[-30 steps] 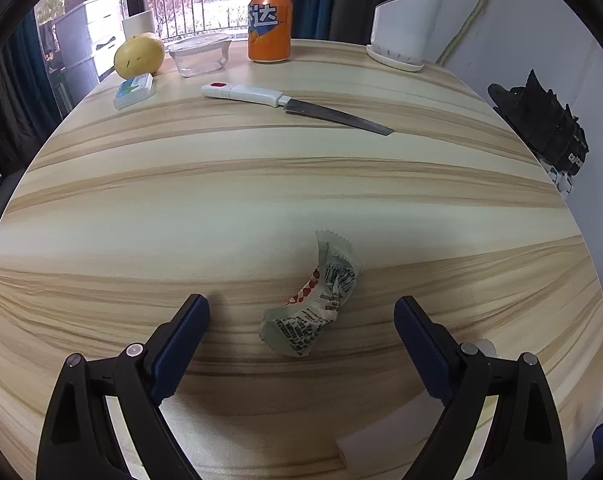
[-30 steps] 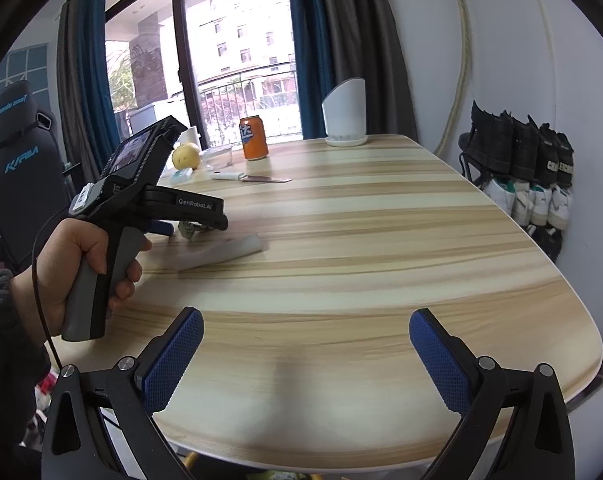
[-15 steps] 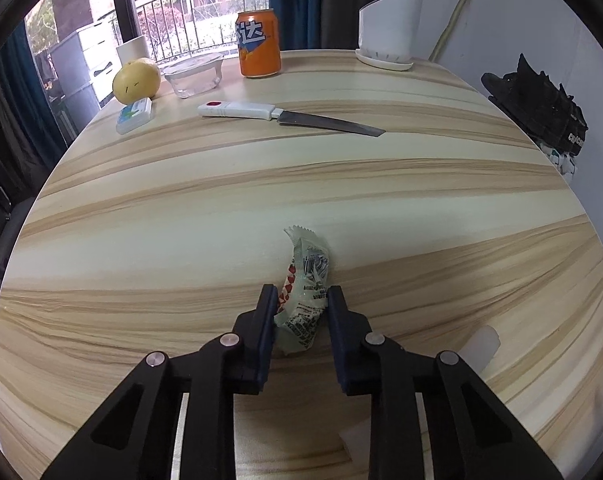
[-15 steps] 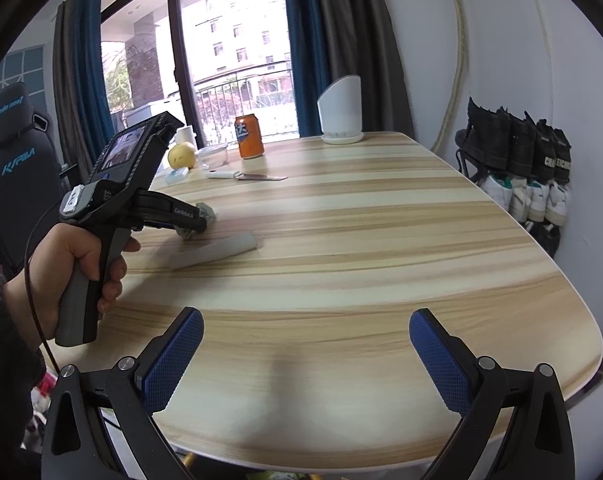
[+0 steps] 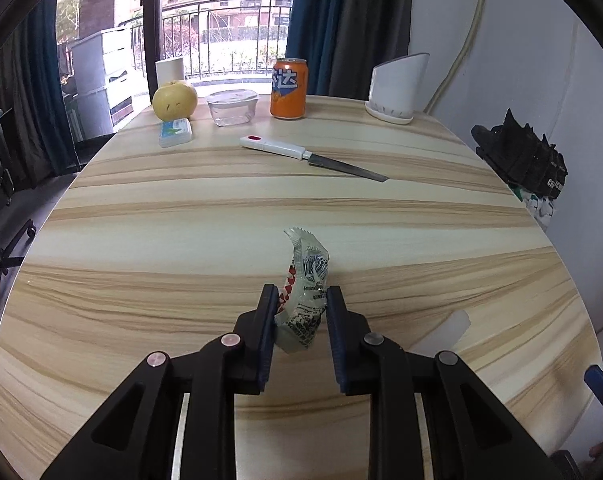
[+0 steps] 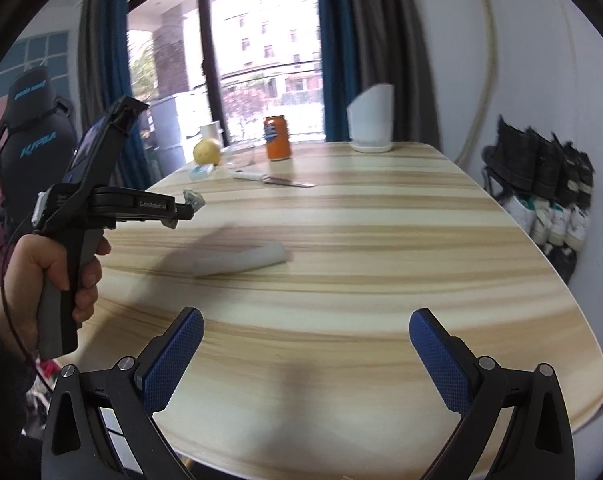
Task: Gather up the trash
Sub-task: 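Grasp the white foam strip with the right gripper while the left holds the wrapper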
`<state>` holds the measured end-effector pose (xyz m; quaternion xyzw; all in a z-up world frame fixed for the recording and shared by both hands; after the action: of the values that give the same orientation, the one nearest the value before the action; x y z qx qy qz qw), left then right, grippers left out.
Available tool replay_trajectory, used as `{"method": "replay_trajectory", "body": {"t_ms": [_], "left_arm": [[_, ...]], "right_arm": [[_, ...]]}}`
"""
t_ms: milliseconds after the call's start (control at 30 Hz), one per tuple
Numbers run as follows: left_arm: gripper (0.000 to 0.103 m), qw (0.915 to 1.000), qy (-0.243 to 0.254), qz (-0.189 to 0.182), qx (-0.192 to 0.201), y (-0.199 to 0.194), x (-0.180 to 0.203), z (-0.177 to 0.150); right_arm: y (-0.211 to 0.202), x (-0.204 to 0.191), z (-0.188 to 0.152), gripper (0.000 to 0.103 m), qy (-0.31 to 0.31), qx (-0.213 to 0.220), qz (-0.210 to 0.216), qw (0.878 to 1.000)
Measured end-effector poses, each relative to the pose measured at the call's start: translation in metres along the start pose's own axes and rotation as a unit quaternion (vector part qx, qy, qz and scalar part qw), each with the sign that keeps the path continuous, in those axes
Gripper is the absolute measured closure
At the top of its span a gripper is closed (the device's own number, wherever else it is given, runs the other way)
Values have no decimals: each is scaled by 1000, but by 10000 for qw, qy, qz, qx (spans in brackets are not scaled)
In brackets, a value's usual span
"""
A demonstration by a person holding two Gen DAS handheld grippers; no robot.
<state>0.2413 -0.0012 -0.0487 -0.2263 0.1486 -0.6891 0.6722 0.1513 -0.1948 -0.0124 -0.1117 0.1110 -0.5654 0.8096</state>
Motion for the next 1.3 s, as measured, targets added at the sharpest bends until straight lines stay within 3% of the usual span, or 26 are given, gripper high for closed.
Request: {"method": "replay_trajectory", "body": {"t_ms": [200,533,867,1300], "left_arm": [[84,9994,90,35,341,-29,-14,7],[84,9986,-90,-214,486,-42,-25,5],[84,9982,-216,-317,465,-38,-30,0],[84,9984,-230,-350,373,-40,-33,-7]], "right_arm": [[51,-43,7,0,-316,-791,616,9945],[124,-54,-11,0,-225,-1826,722,9803],[135,-61,-19,0,-252,-2077,789,9747],[150,-62,-27,0,-645,-2199,358,9727]]}}
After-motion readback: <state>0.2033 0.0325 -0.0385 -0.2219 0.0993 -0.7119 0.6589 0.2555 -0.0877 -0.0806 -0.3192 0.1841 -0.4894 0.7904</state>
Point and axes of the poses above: each gripper's, at about its wrist camera, not at the fingertips, and y roughly the way its jaws point, x to its right, z to its top, the point moved 10 cm from there along y, roughly the way its jaws point, and after that the axes turned 15 degrees about x, right-handed, at the moved point
